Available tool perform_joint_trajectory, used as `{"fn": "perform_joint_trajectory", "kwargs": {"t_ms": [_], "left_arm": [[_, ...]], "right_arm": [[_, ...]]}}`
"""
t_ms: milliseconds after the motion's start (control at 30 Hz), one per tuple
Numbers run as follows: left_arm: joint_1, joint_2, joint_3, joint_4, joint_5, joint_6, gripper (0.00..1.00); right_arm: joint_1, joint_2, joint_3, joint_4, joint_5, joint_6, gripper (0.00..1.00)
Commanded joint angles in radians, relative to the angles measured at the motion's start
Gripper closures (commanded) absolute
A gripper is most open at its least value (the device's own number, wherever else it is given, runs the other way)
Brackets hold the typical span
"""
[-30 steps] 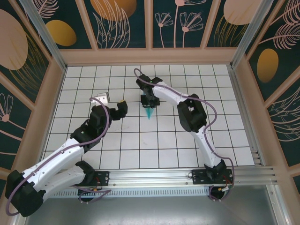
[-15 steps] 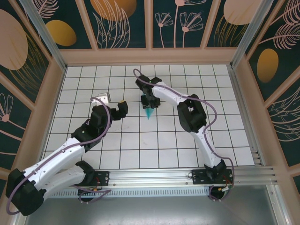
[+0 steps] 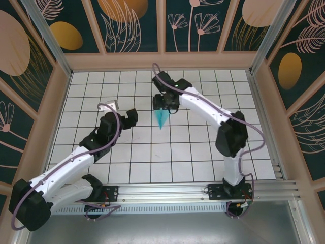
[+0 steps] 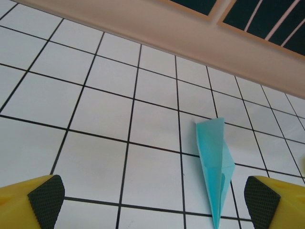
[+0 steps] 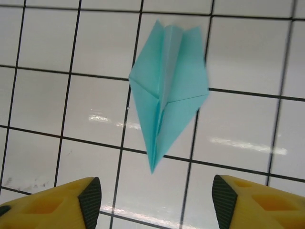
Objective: Fold a paper plane with a square sheet of paper (fold left side to right side)
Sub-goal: Place the paper plane at the center of the table, then reset both arms
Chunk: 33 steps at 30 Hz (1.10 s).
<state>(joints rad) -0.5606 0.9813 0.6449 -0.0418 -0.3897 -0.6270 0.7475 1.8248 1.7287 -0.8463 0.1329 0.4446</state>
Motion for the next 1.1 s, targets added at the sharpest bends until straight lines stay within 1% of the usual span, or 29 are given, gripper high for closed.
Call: {"fn": "perform_joint_trajectory", "kwargs": {"t_ms": [0,100,167,233,267,367,433,500,600,667,733,800,867,933,1000,1067], "left_arm": [[0.081,-0.008,0.017,0.002,0.065,-0.026,0.01],[0.168,-0.029,0.021,0.012,0.082,-0.011,0.02],[0.223,-0.048,0.014,0.04,0.08,0.007,0.01],[0.265,-0.059,0.014,0.057,0.048,0.031,0.01],[0.277,-0.059,0.017,0.061,0.016,0.044,0.02],[0.29,-0.059,0.019,0.097,-0.082,0.097,0.02],[0.292,-0.057,0.005,0.144,-0.134,0.144,0.02],[0.292,-0.049,-0.016,0.192,-0.179,0.194,0.01],[0.294,-0.034,-0.062,0.285,-0.251,0.268,0.01],[0.298,-0.031,-0.122,0.394,-0.286,0.314,0.02],[0.311,-0.03,-0.195,0.533,-0.307,0.356,0.01],[0.33,-0.018,-0.249,0.62,-0.329,0.38,0.01],[0.356,0.008,-0.282,0.674,-0.33,0.413,0.02],[0.385,0.053,-0.3,0.715,-0.321,0.439,0.02],[0.407,0.101,-0.325,0.784,-0.297,0.462,0.01],[0.42,0.148,-0.354,0.871,-0.24,0.478,0.01]], "right_arm": [[-0.016,-0.146,-0.121,0.095,0.131,-0.055,0.31],[-0.068,-0.296,-0.28,0.193,0.188,-0.084,0.27],[-0.132,-0.414,-0.414,0.284,0.191,-0.102,0.22],[-0.194,-0.524,-0.537,0.376,0.176,-0.117,0.18],[-0.253,-0.584,-0.602,0.429,0.172,-0.129,0.14],[-0.369,-0.745,-0.788,0.592,0.178,-0.17,0.01],[-0.438,-0.821,-0.89,0.689,0.169,-0.213,0.01],[-0.509,-0.862,-0.962,0.753,0.156,-0.239,0.01],[-0.625,-0.866,-1.042,0.828,0.122,-0.259,0.01],[-0.696,-0.859,-1.125,0.925,0.121,-0.26,0.01],[-0.763,-0.849,-1.222,1.068,0.1,-0.257,0.01],[-0.812,-0.827,-1.314,1.217,0.064,-0.268,0.01],[-0.841,-0.784,-1.381,1.352,0.035,-0.286,0.01],[-0.857,-0.716,-1.414,1.462,0.016,-0.307,0.01],[-0.861,-0.648,-1.435,1.561,-0.003,-0.334,0.01],[-0.864,-0.583,-1.458,1.675,-0.026,-0.348,0.01]]}}
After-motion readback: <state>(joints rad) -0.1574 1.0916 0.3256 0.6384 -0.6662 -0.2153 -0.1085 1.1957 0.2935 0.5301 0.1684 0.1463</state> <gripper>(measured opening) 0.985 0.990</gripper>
